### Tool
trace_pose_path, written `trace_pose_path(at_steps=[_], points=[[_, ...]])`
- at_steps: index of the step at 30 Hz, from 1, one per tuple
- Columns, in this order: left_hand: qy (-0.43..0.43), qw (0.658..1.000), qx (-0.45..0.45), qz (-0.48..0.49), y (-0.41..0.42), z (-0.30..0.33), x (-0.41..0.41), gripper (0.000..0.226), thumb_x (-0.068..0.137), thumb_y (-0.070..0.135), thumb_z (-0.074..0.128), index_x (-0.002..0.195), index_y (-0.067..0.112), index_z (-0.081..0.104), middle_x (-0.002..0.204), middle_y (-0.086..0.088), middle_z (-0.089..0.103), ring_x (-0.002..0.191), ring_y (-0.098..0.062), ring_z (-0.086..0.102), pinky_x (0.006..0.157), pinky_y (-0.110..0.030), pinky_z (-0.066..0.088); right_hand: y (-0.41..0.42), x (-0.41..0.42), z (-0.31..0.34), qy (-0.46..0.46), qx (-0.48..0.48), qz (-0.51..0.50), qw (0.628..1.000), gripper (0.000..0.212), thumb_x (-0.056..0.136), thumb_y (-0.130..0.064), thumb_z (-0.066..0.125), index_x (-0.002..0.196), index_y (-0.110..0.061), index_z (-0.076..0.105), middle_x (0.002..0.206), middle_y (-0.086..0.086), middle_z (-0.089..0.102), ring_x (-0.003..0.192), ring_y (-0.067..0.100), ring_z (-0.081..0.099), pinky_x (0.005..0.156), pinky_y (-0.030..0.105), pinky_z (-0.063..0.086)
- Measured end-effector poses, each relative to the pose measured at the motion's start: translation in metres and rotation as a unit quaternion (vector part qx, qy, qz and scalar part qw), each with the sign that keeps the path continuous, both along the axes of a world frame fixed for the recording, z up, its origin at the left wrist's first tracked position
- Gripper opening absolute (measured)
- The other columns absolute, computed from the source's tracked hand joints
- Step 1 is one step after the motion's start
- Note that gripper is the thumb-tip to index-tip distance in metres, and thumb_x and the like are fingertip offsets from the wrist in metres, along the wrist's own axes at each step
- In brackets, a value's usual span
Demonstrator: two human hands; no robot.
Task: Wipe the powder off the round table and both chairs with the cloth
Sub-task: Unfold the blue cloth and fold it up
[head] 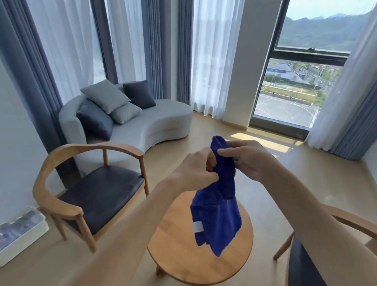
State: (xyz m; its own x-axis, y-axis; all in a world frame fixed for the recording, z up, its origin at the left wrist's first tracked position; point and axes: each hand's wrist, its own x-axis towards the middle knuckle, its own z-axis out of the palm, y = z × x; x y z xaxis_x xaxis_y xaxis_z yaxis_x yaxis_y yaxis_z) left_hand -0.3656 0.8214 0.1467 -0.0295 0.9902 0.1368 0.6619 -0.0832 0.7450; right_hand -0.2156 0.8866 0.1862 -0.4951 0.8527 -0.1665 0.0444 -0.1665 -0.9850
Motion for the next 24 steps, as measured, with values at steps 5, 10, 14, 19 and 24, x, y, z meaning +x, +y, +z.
trace_pose_path(at_steps=[5,10,14,19,24], points=[[-0.025,0.996,0.056,0.068,0.010,0.010,0.005,0.023,0.079,0.008,0.051,0.066,0.027,0.054,0.069,0.012,0.058,0.068,-0.008,0.054,0.058,-0.008,0.041,0.003,0.014,0.003,0.041,-0.041,0.027,0.998,0.022,0.086,0.009,0.061,0.106,0.002,0.065,0.089,0.012,0.071,0.077,0.020,0.069,0.066,0.027,0.057],[-0.027,0.999,0.018,0.006,0.016,0.007,0.027,0.036,0.070,0.044,0.071,0.088,0.026,0.046,0.088,0.006,0.059,0.081,-0.014,0.061,0.059,-0.017,0.045,0.006,0.017,-0.001,0.095,-0.069,-0.055,0.992,0.031,0.086,0.008,0.061,0.117,0.007,0.060,0.101,0.019,0.067,0.083,0.026,0.067,0.062,0.028,0.057],[-0.020,0.999,0.029,-0.017,0.014,0.019,0.016,0.017,0.084,0.012,0.066,0.095,0.022,0.059,0.090,0.005,0.065,0.084,-0.016,0.063,0.066,-0.014,0.049,0.012,0.030,-0.002,0.089,-0.060,-0.054,0.993,0.033,0.086,0.007,0.062,0.119,0.007,0.060,0.107,0.019,0.067,0.089,0.024,0.067,0.064,0.024,0.057],[0.035,0.999,0.003,0.010,0.007,0.040,-0.033,0.020,0.088,0.004,0.060,0.088,0.022,0.068,0.089,-0.002,0.071,0.084,-0.019,0.064,0.070,-0.028,0.049,0.024,0.057,0.003,0.026,0.000,-0.033,0.999,0.034,0.084,0.013,0.059,0.117,0.006,0.063,0.106,0.018,0.068,0.091,0.026,0.064,0.077,0.031,0.056],[0.141,0.982,0.054,0.114,0.003,0.042,-0.070,0.020,0.091,0.011,0.060,0.087,0.031,0.062,0.086,0.004,0.067,0.078,-0.009,0.058,0.066,-0.021,0.039,0.039,0.082,0.005,-0.265,0.347,-0.069,0.897,0.022,0.088,-0.003,0.061,0.098,-0.017,0.075,0.087,-0.005,0.070,0.085,0.016,0.062,0.075,0.029,0.048]])
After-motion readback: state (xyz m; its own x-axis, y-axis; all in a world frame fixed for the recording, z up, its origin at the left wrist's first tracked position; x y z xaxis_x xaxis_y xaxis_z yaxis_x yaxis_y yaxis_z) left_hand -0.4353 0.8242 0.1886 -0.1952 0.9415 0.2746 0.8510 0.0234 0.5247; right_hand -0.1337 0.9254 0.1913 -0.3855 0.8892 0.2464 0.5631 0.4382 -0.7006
